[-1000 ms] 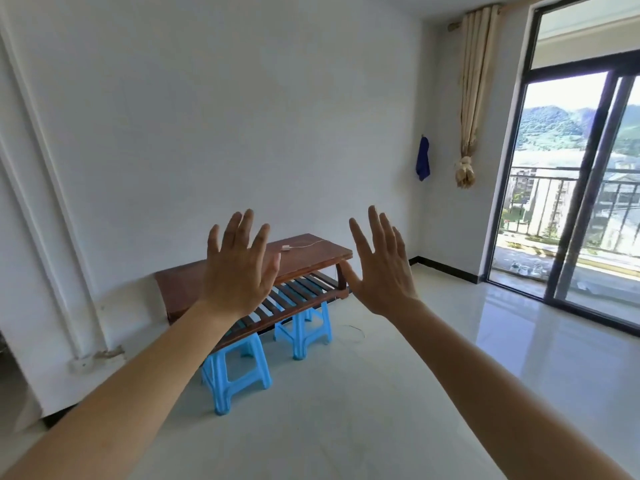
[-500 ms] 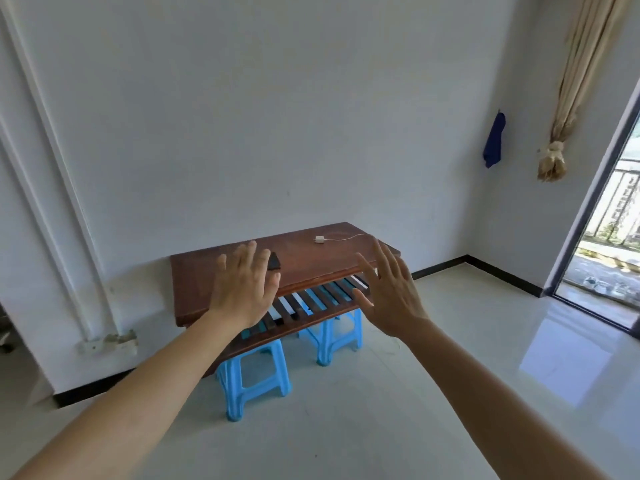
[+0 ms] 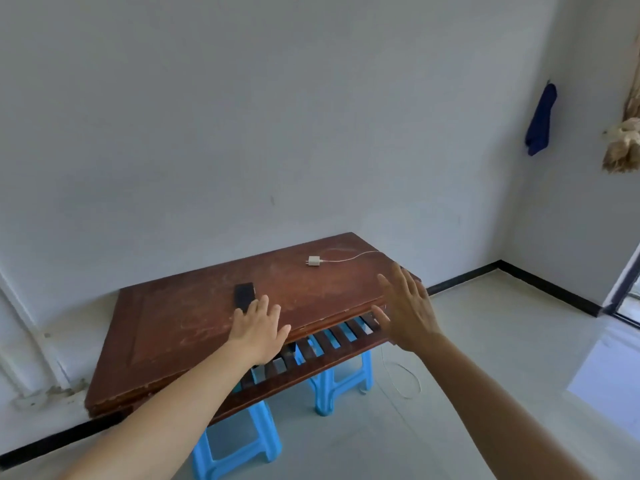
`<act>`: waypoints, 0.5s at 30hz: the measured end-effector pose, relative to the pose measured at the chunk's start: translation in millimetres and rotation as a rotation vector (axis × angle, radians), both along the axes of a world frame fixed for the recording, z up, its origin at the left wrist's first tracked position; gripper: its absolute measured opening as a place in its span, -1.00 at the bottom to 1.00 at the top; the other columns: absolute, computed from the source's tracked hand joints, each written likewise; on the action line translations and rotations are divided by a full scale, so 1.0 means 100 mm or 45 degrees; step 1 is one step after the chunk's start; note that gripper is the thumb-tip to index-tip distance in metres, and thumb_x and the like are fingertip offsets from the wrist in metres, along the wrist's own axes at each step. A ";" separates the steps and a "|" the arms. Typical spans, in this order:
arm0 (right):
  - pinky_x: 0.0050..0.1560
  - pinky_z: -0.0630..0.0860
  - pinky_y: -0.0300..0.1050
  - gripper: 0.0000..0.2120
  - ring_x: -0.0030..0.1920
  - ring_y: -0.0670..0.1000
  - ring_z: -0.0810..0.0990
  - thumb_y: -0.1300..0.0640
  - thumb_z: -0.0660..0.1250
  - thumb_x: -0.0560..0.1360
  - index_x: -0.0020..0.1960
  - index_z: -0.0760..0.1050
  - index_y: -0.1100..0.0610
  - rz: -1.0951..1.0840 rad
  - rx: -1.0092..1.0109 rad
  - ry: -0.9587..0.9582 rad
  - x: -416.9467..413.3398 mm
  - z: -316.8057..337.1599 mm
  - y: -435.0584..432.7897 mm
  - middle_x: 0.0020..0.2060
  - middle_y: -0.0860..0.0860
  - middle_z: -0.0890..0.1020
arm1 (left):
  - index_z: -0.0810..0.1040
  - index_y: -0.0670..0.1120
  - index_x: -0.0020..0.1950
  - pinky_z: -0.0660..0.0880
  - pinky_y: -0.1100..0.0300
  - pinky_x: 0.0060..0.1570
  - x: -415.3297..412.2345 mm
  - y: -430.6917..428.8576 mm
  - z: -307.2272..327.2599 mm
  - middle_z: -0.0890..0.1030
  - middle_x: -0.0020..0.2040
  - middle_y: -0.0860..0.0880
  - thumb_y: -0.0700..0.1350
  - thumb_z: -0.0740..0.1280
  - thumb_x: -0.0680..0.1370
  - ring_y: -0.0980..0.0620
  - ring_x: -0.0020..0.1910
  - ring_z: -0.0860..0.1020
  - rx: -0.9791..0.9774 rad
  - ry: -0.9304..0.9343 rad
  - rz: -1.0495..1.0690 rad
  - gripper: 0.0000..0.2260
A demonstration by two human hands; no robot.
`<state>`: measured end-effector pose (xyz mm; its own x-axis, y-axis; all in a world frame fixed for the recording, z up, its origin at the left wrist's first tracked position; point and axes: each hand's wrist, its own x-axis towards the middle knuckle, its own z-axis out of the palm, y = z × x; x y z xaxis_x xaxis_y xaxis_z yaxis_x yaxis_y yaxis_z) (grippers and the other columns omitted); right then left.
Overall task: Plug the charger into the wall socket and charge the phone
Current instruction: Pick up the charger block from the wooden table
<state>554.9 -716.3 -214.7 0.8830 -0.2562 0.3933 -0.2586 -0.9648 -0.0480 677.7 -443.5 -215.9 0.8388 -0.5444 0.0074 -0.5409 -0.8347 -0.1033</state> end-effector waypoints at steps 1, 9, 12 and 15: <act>0.51 0.22 0.21 -0.34 0.56 0.24 0.18 -0.19 0.23 0.58 0.56 0.25 0.12 0.004 -0.019 0.001 0.23 0.05 -0.19 0.59 0.23 0.16 | 0.10 -0.08 0.59 0.17 -0.23 0.48 0.19 -0.16 0.02 0.05 0.62 -0.19 0.22 -0.04 0.65 -0.19 0.58 0.07 -0.005 0.015 0.023 -0.41; 0.50 0.24 0.16 -0.36 0.56 0.20 0.16 -0.20 0.16 0.61 0.58 0.16 0.08 0.106 -0.017 0.172 1.93 -0.09 -1.00 0.60 0.20 0.12 | 0.12 -0.04 0.59 0.18 -0.17 0.49 1.57 -0.97 -0.06 0.08 0.63 -0.15 0.23 -0.03 0.65 -0.14 0.59 0.09 -0.179 -0.015 0.025 -0.43; 0.49 0.26 0.14 -0.36 0.56 0.18 0.16 -0.17 0.18 0.61 0.57 0.15 0.09 0.185 -0.042 0.294 2.56 -0.42 -1.21 0.60 0.20 0.12 | 0.10 -0.04 0.59 0.17 -0.16 0.49 2.18 -1.20 -0.39 0.05 0.63 -0.16 0.22 -0.02 0.65 -0.14 0.59 0.07 -0.173 0.036 0.052 -0.43; 0.47 0.25 0.10 -0.36 0.56 0.16 0.16 -0.15 0.19 0.61 0.58 0.12 0.10 0.199 -0.060 0.423 3.23 -0.71 -1.45 0.59 0.20 0.11 | 0.07 -0.05 0.60 0.16 -0.17 0.49 2.84 -1.46 -0.79 0.01 0.63 -0.17 0.22 0.00 0.65 -0.16 0.60 0.04 -0.125 0.116 0.083 -0.42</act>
